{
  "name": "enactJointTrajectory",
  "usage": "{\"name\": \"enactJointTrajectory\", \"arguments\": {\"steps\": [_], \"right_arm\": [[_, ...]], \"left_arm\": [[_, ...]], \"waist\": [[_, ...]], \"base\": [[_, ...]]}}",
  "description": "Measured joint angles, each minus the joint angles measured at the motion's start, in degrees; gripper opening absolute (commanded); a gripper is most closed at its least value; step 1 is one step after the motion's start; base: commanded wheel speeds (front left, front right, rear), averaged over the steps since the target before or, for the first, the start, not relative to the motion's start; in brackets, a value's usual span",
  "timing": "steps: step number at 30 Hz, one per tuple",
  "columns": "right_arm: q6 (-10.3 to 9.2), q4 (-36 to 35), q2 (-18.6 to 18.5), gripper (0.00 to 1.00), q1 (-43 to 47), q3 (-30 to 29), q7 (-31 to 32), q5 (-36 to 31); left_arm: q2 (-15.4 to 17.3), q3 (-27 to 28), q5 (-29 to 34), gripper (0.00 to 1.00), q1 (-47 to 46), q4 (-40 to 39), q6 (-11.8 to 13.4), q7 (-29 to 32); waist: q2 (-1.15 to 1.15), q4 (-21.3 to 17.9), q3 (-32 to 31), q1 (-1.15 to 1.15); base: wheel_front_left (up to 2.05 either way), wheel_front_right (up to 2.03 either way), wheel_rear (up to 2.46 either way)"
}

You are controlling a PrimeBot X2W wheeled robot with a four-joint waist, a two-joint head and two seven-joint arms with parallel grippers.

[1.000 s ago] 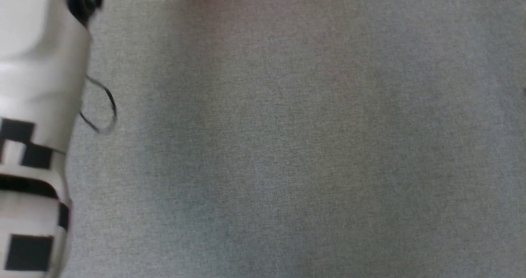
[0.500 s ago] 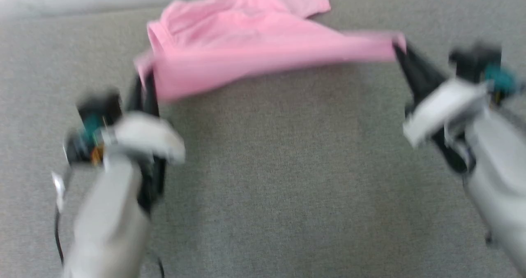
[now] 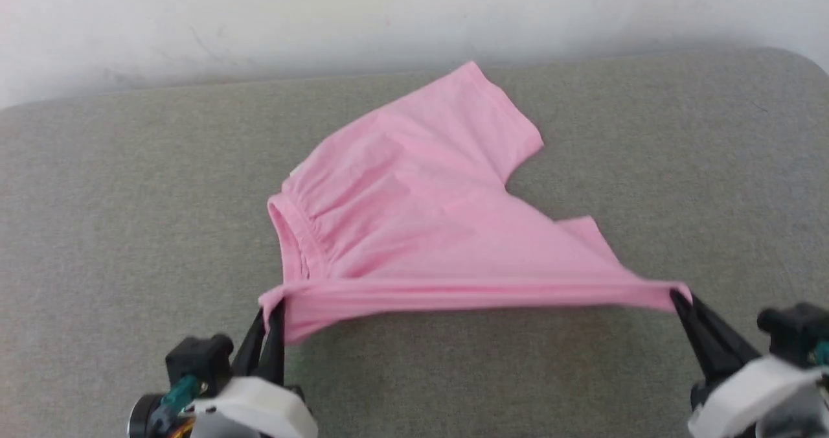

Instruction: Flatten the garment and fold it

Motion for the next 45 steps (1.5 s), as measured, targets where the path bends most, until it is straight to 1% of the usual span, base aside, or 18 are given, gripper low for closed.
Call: {"name": "enactJointTrajectory", "arguments": {"steps": [2,5,9,12,15,18,20,23,25,28,31,37,40,45], "right_arm": [[0.0,-6.36,2.66,0.0,5.13,-2.88,3.69,-2.03],[-0.02,-14.77,6.53,0.0,11.47,-6.59,8.64,-4.3],[-0.01,-22.43,9.96,0.0,16.2,-10.31,12.6,-6.06],[0.01,-25.14,10.36,0.0,15.81,-11.78,13.77,-6.37],[0.01,-24.2,8.89,0.0,10.8,-11.8,14.06,-6.15],[0.01,-19.11,5.66,0.0,1.44,-9.85,14.1,-4.17],[0.01,-14.46,2.36,0.0,-4.65,-7.43,14.75,-2.71],[-0.01,-8.68,-2.05,0.0,-12.39,-4.34,15.11,0.08],[0.0,-4.45,-4.25,0.0,-18.13,-2.02,15.02,1.89],[-0.01,2.2,-6.55,0.0,-27.14,1.71,14.16,4.55],[-0.03,8.66,-8.25,0.0,-35.77,6.05,12.94,6.3],[-0.05,20.23,-9.92,0.0,-50.35,14.56,9.9,9.31],[-0.05,24.92,-10.23,0.0,-55.4,19.2,8.38,10.89],[-0.05,31.69,-10.32,0.0,-61.1,25.76,4.76,12.94]], "left_arm": [[0.96,0.03,-0.01,0.0,2.89,-3.39,1.62,2.1],[1.45,-0.1,-0.97,0.0,6.87,-8.17,2.68,5.13],[2.29,0.02,-2.1,0.0,10.59,-13.08,3.94,7.79],[2.36,0.19,-2.4,0.0,10.65,-14.88,3.92,7.78],[2.32,0.59,-2.76,0.0,7.77,-14.18,2.76,7.16],[2.0,1.71,-4.01,0.0,2.75,-11.67,0.96,5.77],[1.66,2.01,-4.69,0.0,-0.49,-9.42,-0.42,4.83],[0.05,2.44,-5.82,0.0,-5.48,-5.95,-2.36,3.05],[-0.73,2.65,-5.84,0.0,-8.38,-3.47,-3.3,1.49],[-1.94,2.5,-5.81,0.0,-12.38,-0.24,-4.56,-0.64],[-3.28,2.2,-5.67,0.0,-16.19,2.89,-5.45,-2.52],[-5.49,1.52,-5.66,0.0,-22.38,8.4,-7.22,-5.11],[-6.99,1.24,-5.67,0.0,-23.63,10.78,-7.34,-6.14],[-8.4,1.26,-5.3,0.0,-24.38,13.6,-7.33,-7.88]], "waist": [[0.0,0.42,-0.29,0.01],[0.0,0.8,-0.4,0.01],[0.0,1.22,0.06,0.02],[0.0,1.5,0.9,0.02],[0.0,1.76,2.12,0.02],[0.0,1.95,3.54,0.03],[0.0,2.15,4.55,0.04],[0.0,3.08,6.05,0.03],[0.0,3.76,7.28,0.04],[0.0,4.86,9.3,0.04],[0.0,6.1,11.38,0.05],[0.0,8.69,15.44,0.04],[0.0,9.89,17.3,0.04],[0.0,11.46,20.03,0.04]], "base": [[0.0,0.0,0.0],[0.0,0.0,0.0],[0.0,0.0,0.0],[0.0,0.0,0.0],[0.0,0.0,0.0],[0.0,0.0,0.0],[0.0,0.0,0.0],[0.0,0.0,0.0],[0.0,0.0,0.0],[0.0,0.0,0.0],[0.0,0.0,0.0],[0.0,0.0,0.0],[0.0,0.0,0.0],[0.0,0.0,0.0]]}}
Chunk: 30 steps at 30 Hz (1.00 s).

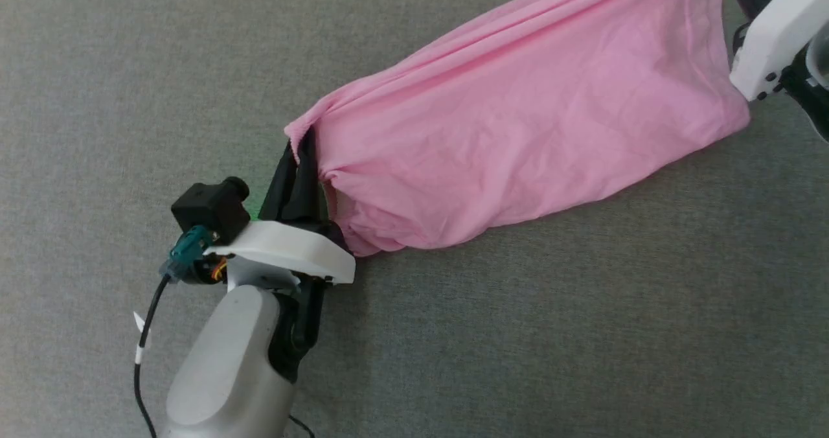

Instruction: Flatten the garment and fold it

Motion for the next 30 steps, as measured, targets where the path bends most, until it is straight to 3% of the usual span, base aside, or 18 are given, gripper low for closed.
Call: {"name": "enactJointTrajectory", "arguments": {"steps": [2,3,5,6,7,8,9,10,16,19,22,25,30], "right_arm": [[0.0,2.1,-0.11,0.0,-1.35,2.88,-1.56,0.47],[0.0,3.04,-0.08,0.06,-1.77,4.04,-2.57,0.84],[0.0,5.09,-0.08,0.38,-2.48,6.37,-4.08,1.96],[0.0,6.04,-0.05,0.87,-2.73,7.46,-4.78,2.55],[-0.01,6.88,-0.02,1.0,-2.85,8.6,-5.36,3.3],[-0.01,7.56,0.02,1.0,-2.86,9.73,-5.97,3.96],[-0.01,8.17,0.11,1.0,-2.86,10.7,-6.79,4.69],[-0.01,8.61,0.1,1.0,-2.86,11.69,-7.7,5.34],[-0.01,9.42,-0.18,1.0,-2.43,14.74,-17.08,8.46],[-0.01,9.1,-0.45,1.0,-1.29,13.34,-20.6,8.58],[-0.01,7.23,-0.44,1.0,1.86,9.06,-21.39,7.31],[-0.01,1.11,-0.21,1.0,6.86,1.83,-21.48,3.72],[-0.01,-7.54,1.62,1.0,19.7,-6.83,-21.47,-3.02]], "left_arm": [[-0.62,0.03,0.0,0.0,-0.28,0.89,-0.3,-0.55],[-0.82,0.04,0.05,0.0,-0.4,1.26,-0.45,-0.7],[-1.2,-0.03,0.14,0.0,-0.9,1.88,-0.83,-1.08],[-1.31,-0.11,0.14,0.01,-1.21,2.14,-1.04,-1.1],[-1.37,-0.23,0.14,0.26,-1.38,2.38,-1.45,-1.15],[-1.37,-0.29,0.15,0.47,-1.57,2.63,-1.52,-1.26],[-1.41,-0.38,0.21,0.91,-1.72,2.93,-1.59,-1.45],[-1.46,-0.53,0.25,1.0,-1.78,3.31,-1.88,-1.57],[-1.62,-0.71,0.56,1.0,-0.7,4.5,-1.69,-1.56],[-1.14,0.52,1.0,1.0,1.53,3.25,-0.15,-1.57],[0.31,1.97,1.51,1.0,3.78,0.65,1.05,-1.57],[2.76,2.97,1.7,1.0,5.99,-1.93,1.74,-0.88],[7.61,3.22,1.45,1.0,8.86,-6.14,2.1,6.46]], "waist": [[0.0,0.56,0.86,0.0],[0.0,0.81,1.22,0.0],[0.0,1.24,1.82,-0.01],[0.0,1.41,2.04,-0.01],[0.0,1.56,2.18,-0.01],[0.0,1.66,2.22,-0.01],[0.0,1.7,2.14,-0.01],[0.0,1.71,1.97,-0.01],[0.0,1.41,-0.57,-0.01],[0.0,0.99,-2.52,-0.02],[0.0,0.3,-4.71,-0.02],[0.0,-0.72,-6.96,-0.02],[0.0,-2.98,-10.59,-0.02]], "base": [[0.0,0.0,0.0],[0.0,0.0,0.0],[0.0,0.0,0.0],[0.0,0.0,0.0],[0.0,0.0,0.0],[0.0,0.0,0.0],[0.0,0.0,0.0],[0.0,0.0,0.0],[0.0,0.0,0.0],[0.0,0.0,0.0],[0.0,0.0,0.0],[0.0,0.0,0.0],[0.0,0.0,0.0]]}}
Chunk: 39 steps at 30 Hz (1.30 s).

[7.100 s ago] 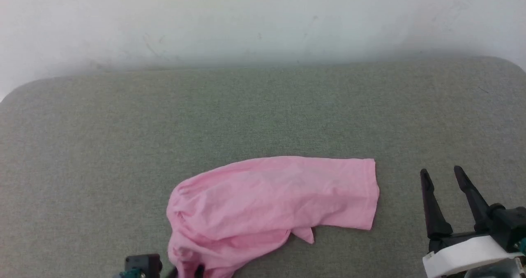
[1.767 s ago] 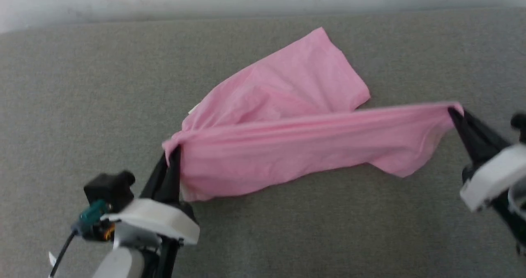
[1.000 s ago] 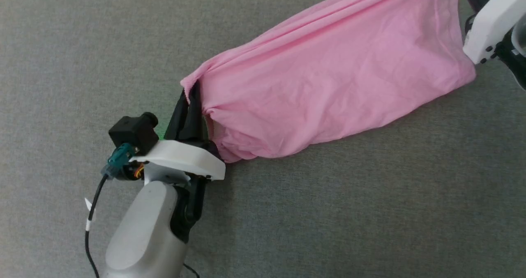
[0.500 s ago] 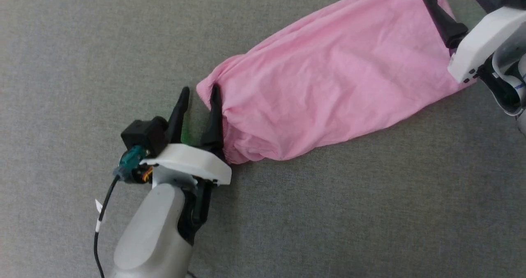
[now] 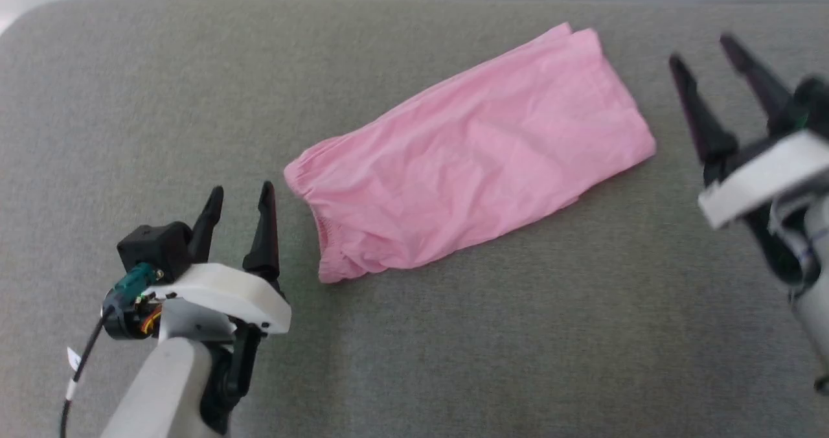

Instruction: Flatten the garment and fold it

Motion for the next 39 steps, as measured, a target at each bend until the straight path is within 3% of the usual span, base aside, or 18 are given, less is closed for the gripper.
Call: {"name": "enactJointTrajectory", "arguments": {"steps": [4,10,17,23,26,27,29,33,39], "right_arm": [[0.0,-5.38,1.55,1.0,9.56,-4.77,0.26,-3.77],[0.0,-14.72,5.45,1.0,19.66,-10.51,5.38,-8.14],[0.0,-22.78,8.75,1.0,24.89,-13.77,9.9,-10.76],[-0.01,-25.63,10.14,1.0,25.61,-14.25,11.26,-11.2],[-0.01,-25.94,10.27,1.0,25.64,-13.95,11.68,-11.12],[-0.01,-25.92,10.23,1.0,25.64,-13.96,11.69,-11.07],[-0.01,-25.73,9.92,1.0,25.59,-14.17,11.87,-10.72],[0.0,-22.86,8.89,1.0,23.8,-13.74,14.8,-8.93],[-0.07,-12.79,7.01,1.0,16.17,-9.01,21.84,-4.07]], "left_arm": [[3.57,-1.25,-1.6,1.0,1.44,-3.93,-0.91,9.6],[8.2,-3.15,-4.09,1.0,2.26,-7.67,-1.6,22.42],[9.58,-7.12,-6.6,1.0,2.05,-5.05,-3.92,33.65],[9.98,-8.99,-6.97,1.0,-1.56,1.23,-4.7,37.91],[10.47,-10.96,-6.87,1.0,-3.85,3.07,-6.46,41.13],[10.49,-11.36,-6.88,0.62,-4.42,3.26,-6.78,42.13],[10.61,-11.88,-7.04,0.0,-5.18,3.42,-7.44,43.46],[10.04,-12.59,-7.13,0.0,-5.75,3.37,-8.05,44.08],[8.81,-13.23,-6.44,0.0,-5.5,2.57,-7.47,40.88]], "waist": [[0.0,-1.98,-2.69,-0.01],[0.0,-5.44,-5.45,-0.01],[0.0,-9.24,-6.69,0.0],[0.0,-11.44,-5.58,0.01],[0.0,-12.23,-4.84,0.0],[0.0,-12.46,-4.63,0.0],[0.0,-12.73,-4.2,0.0],[0.0,-12.38,-3.67,0.01],[0.0,-10.49,-3.28,0.01]], "base": [[0.0,0.0,0.0],[0.0,0.0,0.0],[0.0,0.0,0.0],[0.0,0.0,0.0],[0.0,0.0,0.0],[0.0,0.0,0.0],[0.0,0.0,0.0],[0.0,0.0,0.0],[0.0,0.0,0.0]]}}
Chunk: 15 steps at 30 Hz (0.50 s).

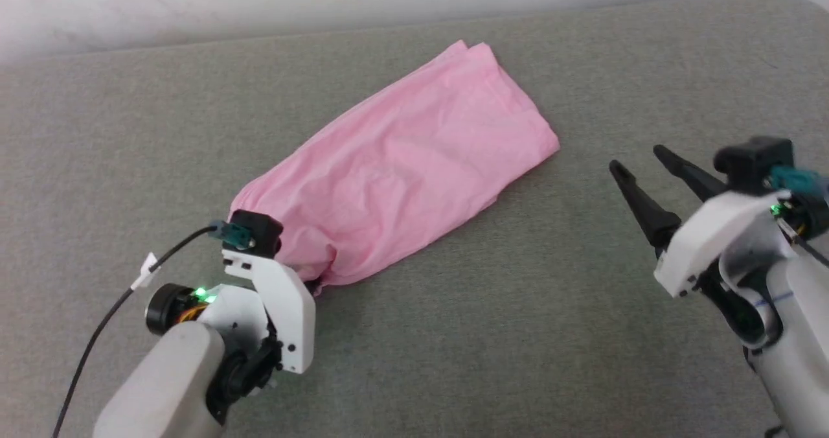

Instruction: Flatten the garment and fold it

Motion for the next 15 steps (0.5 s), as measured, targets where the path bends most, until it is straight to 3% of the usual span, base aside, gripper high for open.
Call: {"name": "enactJointTrajectory", "arguments": {"steps": [6,15], "right_arm": [[0.0,11.29,-1.25,1.0,-10.55,6.43,7.86,7.47],[0.0,25.53,-2.27,1.0,-24.24,17.42,16.23,12.46]], "left_arm": [[-2.68,-1.25,2.31,0.0,0.33,-1.74,0.45,-5.5],[-6.57,-3.78,3.68,0.0,-1.29,-2.33,-0.77,-9.95]], "waist": [[0.0,3.48,1.19,0.01],[0.0,9.17,4.84,0.01]], "base": [[0.0,0.0,0.0],[0.0,0.0,0.0]]}}
